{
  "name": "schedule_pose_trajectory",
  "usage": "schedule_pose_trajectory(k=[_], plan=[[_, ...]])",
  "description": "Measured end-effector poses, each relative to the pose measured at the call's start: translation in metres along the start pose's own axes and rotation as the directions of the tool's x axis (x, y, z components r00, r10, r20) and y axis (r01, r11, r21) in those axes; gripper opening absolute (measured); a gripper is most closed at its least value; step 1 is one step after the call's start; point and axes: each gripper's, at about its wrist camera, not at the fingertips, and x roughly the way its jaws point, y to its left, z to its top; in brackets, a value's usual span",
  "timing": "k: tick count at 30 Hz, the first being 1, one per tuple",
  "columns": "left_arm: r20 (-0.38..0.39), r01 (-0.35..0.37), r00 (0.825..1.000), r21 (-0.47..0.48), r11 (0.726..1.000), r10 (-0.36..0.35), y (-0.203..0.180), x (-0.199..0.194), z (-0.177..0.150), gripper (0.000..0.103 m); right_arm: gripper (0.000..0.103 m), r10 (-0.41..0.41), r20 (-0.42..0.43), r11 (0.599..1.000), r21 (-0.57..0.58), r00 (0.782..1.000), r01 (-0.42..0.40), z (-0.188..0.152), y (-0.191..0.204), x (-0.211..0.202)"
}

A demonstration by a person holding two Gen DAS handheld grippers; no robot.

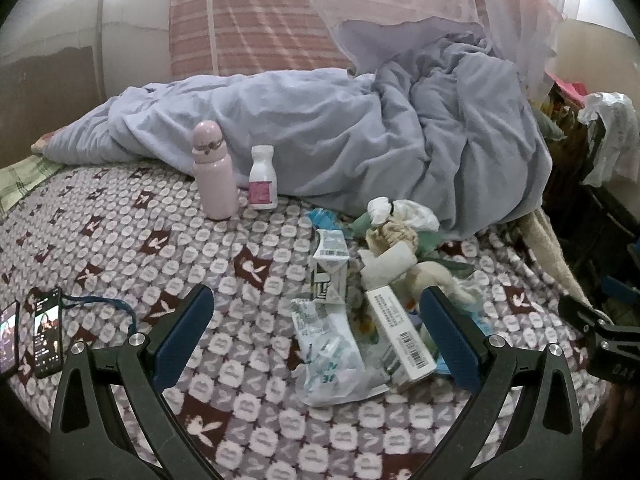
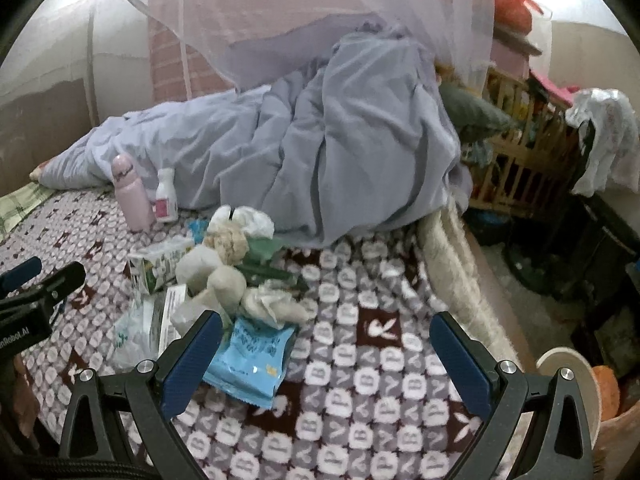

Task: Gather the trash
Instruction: 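Grasp the white milk carton with the left tool while the right tool grasps a white tissue bundle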

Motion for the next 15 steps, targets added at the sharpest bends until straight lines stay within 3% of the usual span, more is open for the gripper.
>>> schedule_pose_trajectory(k=[9, 15], plan=[[-0.050, -0.001, 0.999, 0.015, 1.000, 0.001, 0.030, 0.018, -0.005, 0.102, 0.103, 0.011, -0.185, 1.000, 0.020, 0.983, -0.008, -0.019, -0.016, 0.041], [-0.073, -0.003, 0.997, 0.069, 0.998, 0.008, 0.030, 0.029, 0.006, 0.102, 0.103, 0.110, -0.198, 0.993, 0.067, 0.974, -0.099, -0.021, -0.017, 0.051]])
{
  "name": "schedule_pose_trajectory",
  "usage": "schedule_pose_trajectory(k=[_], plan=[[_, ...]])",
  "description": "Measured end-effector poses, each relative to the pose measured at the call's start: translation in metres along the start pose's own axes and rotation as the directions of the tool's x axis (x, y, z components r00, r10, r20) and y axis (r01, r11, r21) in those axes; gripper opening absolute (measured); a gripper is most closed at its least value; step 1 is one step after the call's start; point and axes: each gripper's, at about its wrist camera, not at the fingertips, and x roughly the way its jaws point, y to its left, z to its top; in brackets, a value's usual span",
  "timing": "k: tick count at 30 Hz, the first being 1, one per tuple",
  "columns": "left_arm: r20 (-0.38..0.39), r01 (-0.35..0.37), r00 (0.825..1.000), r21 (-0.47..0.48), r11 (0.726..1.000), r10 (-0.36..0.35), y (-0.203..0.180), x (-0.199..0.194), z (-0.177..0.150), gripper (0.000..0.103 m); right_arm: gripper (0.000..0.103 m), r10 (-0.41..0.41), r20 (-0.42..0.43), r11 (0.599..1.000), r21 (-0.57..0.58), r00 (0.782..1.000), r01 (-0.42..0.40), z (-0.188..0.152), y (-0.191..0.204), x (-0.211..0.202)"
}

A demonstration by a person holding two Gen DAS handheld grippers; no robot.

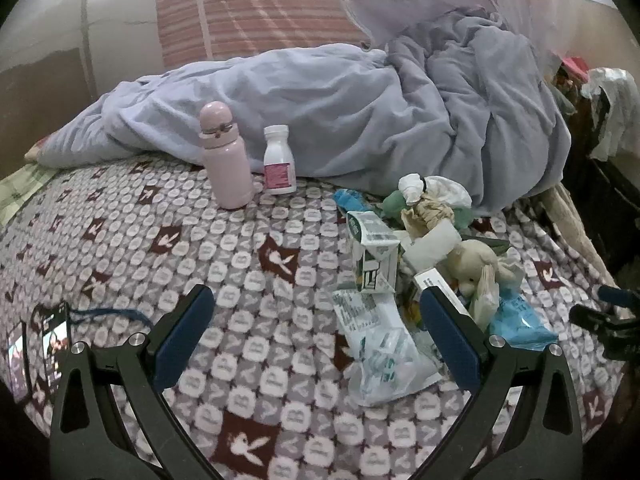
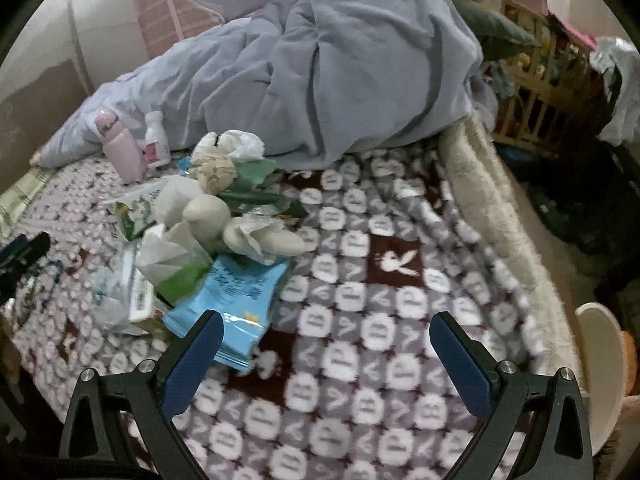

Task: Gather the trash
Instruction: 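Grasp the white milk carton with the left tool while the right tool grasps a white tissue bundle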

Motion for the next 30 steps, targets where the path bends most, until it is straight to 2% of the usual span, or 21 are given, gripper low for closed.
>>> schedule_pose_trajectory(k=[3, 6, 11, 13, 15, 19, 24, 25, 26, 28, 30], plan=[[-0.020, 0.009, 1.000, 0.019, 1.000, -0.009, -0.003, 0.010, 0.011, 0.102, 0.098, 0.024, -0.017, 1.000, -0.008, 1.000, -0.024, 0.001, 0.005, 0.007], [-0.052, 0.028, 0.998, 0.013, 1.000, -0.027, -0.006, 0.023, 0.023, 0.102, 0.097, 0.037, -0.035, 0.999, -0.007, 0.999, -0.037, 0.003, 0.010, 0.014], [-0.110, 0.057, 0.992, 0.012, 0.998, -0.055, -0.020, 0.053, 0.045, 0.102, 0.096, 0.136, -0.012, 0.990, -0.025, 0.991, -0.136, 0.013, 0.029, 0.012], [-0.136, 0.048, 0.990, 0.031, 0.998, -0.043, -0.026, 0.067, 0.052, 0.102, 0.093, 0.179, -0.011, 0.982, -0.057, 0.984, -0.179, 0.017, 0.041, 0.015], [-0.167, 0.054, 0.985, 0.040, 0.998, -0.047, -0.030, 0.083, 0.057, 0.102, 0.087, 0.211, -0.017, 0.973, -0.087, 0.977, -0.212, 0.020, 0.051, 0.020], [-0.220, 0.078, 0.973, 0.042, 0.996, -0.067, -0.029, 0.107, 0.063, 0.102, 0.083, 0.271, -0.045, 0.952, -0.138, 0.962, -0.274, 0.027, 0.074, 0.042], [-0.302, 0.106, 0.949, 0.051, 0.993, -0.086, -0.029, 0.133, 0.066, 0.102, 0.074, 0.326, -0.095, 0.930, -0.149, 0.941, -0.337, 0.033, 0.083, 0.072], [-0.315, 0.116, 0.944, 0.043, 0.992, -0.096, -0.027, 0.137, 0.065, 0.097, 0.071, 0.334, -0.102, 0.927, -0.144, 0.937, -0.346, 0.034, 0.083, 0.079], [-0.325, 0.127, 0.939, 0.035, 0.991, -0.109, -0.027, 0.140, 0.064, 0.091, 0.062, 0.338, -0.106, 0.926, -0.138, 0.935, -0.351, 0.035, 0.084, 0.083], [-0.363, 0.151, 0.921, 0.003, 0.989, -0.139, -0.023, 0.147, 0.061, 0.057, 0.051, 0.387, -0.107, 0.910, -0.112, 0.916, -0.398, 0.037, 0.084, 0.087], [-0.401, 0.179, 0.898, -0.043, 0.983, -0.181, -0.019, 0.153, 0.058, 0.037, 0.040, 0.394, -0.107, 0.907, -0.113, 0.913, -0.405, 0.038, 0.087, 0.085]])
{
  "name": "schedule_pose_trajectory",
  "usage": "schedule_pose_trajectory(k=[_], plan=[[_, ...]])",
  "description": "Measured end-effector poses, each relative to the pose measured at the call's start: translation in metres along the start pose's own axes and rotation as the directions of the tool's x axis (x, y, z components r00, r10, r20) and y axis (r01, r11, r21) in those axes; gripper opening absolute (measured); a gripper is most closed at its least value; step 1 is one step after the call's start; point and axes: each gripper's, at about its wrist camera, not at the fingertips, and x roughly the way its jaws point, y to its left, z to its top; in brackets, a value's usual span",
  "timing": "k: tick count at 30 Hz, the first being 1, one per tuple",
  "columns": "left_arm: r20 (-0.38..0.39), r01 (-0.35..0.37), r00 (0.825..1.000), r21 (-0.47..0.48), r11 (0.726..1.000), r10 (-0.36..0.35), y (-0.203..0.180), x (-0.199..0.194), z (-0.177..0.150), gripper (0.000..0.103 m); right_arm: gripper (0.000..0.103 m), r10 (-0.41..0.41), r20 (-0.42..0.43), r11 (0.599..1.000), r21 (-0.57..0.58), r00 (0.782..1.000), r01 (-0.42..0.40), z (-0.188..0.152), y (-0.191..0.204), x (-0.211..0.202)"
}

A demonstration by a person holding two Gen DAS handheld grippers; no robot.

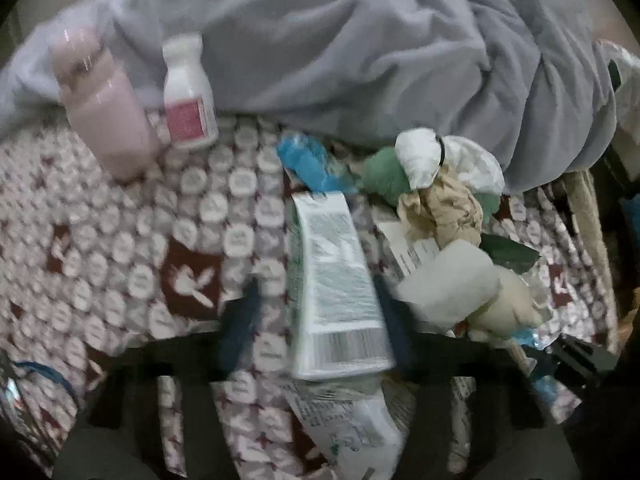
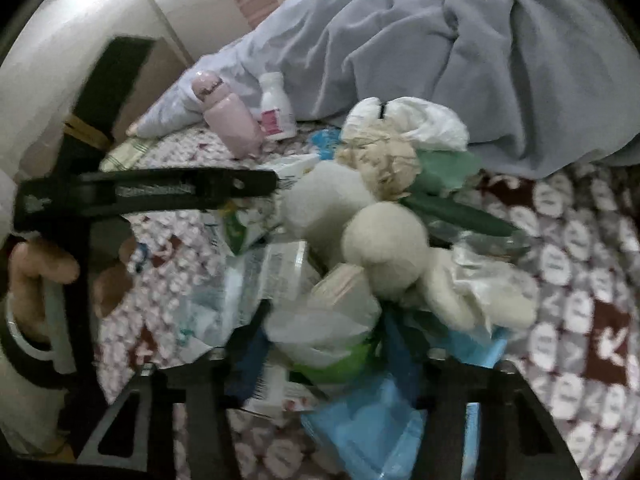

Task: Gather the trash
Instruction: 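Grasp the white milk carton with the left tool while the right tool grasps a white tissue bundle, then carry both items over the white bucket and open both tools to drop them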

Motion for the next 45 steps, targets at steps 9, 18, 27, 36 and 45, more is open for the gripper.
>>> schedule_pose_trajectory(k=[9, 18, 27, 36, 45], plan=[[0.118, 0.040, 0.992, -0.014, 0.999, -0.038, -0.003, -0.060, -0.009, 0.036, 0.032, 0.052, 0.141, 0.999, -0.022, 0.989, -0.049, -0.002, 0.020, -0.063], [0.197, 0.140, 0.968, 0.098, 0.985, -0.158, -0.074, -0.118, -0.020, 0.036, 0.032, 0.027, 0.265, 0.999, 0.018, 0.964, -0.033, -0.020, 0.005, -0.143], [0.136, 0.237, 0.950, 0.271, 0.933, -0.280, -0.197, -0.106, -0.045, 0.036, 0.032, -0.225, 0.297, 0.969, 0.165, 0.928, 0.182, -0.068, -0.063, -0.217], [0.032, 0.321, 0.931, 0.403, 0.857, -0.364, -0.321, -0.074, -0.072, 0.036, 0.032, -0.453, 0.251, 0.865, 0.356, 0.855, 0.353, -0.132, -0.150, -0.285], [-0.081, 0.398, 0.909, 0.463, 0.792, -0.410, -0.408, -0.040, -0.089, 0.036, 0.032, -0.595, 0.153, 0.733, 0.507, 0.789, 0.454, -0.186, -0.223, -0.316]])
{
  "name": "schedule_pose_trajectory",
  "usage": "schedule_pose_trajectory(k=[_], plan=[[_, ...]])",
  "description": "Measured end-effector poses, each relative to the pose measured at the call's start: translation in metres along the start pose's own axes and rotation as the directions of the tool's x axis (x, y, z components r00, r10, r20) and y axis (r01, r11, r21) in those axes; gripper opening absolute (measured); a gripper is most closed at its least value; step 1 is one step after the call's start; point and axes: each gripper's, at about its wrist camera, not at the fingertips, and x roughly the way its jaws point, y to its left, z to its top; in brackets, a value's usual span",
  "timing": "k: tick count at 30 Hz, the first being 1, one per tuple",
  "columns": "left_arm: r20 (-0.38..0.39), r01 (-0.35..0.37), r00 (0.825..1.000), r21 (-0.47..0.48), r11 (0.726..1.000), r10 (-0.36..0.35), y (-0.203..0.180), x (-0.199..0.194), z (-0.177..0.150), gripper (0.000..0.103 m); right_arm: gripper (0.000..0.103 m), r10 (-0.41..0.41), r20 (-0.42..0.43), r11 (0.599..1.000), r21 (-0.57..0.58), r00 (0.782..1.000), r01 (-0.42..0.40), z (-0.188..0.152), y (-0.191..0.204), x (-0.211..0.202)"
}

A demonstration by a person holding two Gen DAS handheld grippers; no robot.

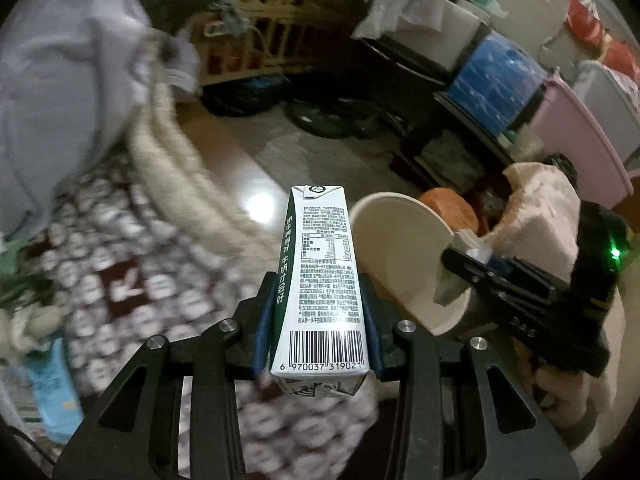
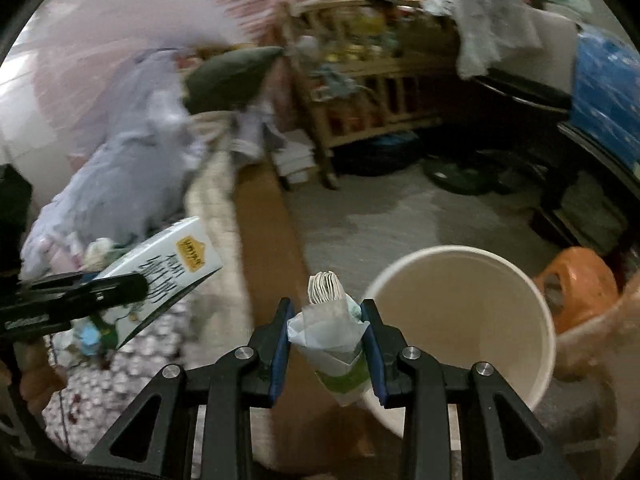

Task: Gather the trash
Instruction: 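Carry both items over the white bucket and open both tools to drop them, then move both open tools back to the trash pile on the bed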

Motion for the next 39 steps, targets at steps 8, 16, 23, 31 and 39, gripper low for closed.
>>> schedule_pose_trajectory(k=[8, 16, 23, 31, 39], plan=[[-0.066, 0.085, 0.994, 0.014, 0.996, -0.084, -0.038, 0.051, 0.015, 0.036, 0.032, -0.088, -0.019, 0.991, 0.094, 0.996, 0.090, -0.003, -0.060, 0.017], [-0.075, 0.169, 0.983, -0.011, 0.986, -0.170, -0.064, 0.083, 0.027, 0.062, 0.055, -0.157, -0.011, 0.965, 0.210, 0.988, 0.156, 0.000, -0.095, 0.023], [-0.069, 0.122, 0.990, -0.030, 0.992, -0.124, -0.054, 0.072, 0.018, 0.063, 0.057, -0.145, -0.037, 0.968, 0.204, 0.989, 0.149, -0.008, -0.093, 0.026], [-0.008, -0.088, 0.996, -0.045, 0.995, 0.088, -0.022, 0.034, 0.001, 0.063, 0.057, -0.110, -0.054, 0.983, 0.139, 0.992, 0.117, -0.012, -0.059, 0.031], [0.041, -0.250, 0.967, -0.066, 0.966, 0.253, 0.019, -0.008, -0.027, 0.063, 0.060, -0.041, -0.034, 0.997, 0.059, 0.999, 0.043, -0.007, 0.000, 0.023]])
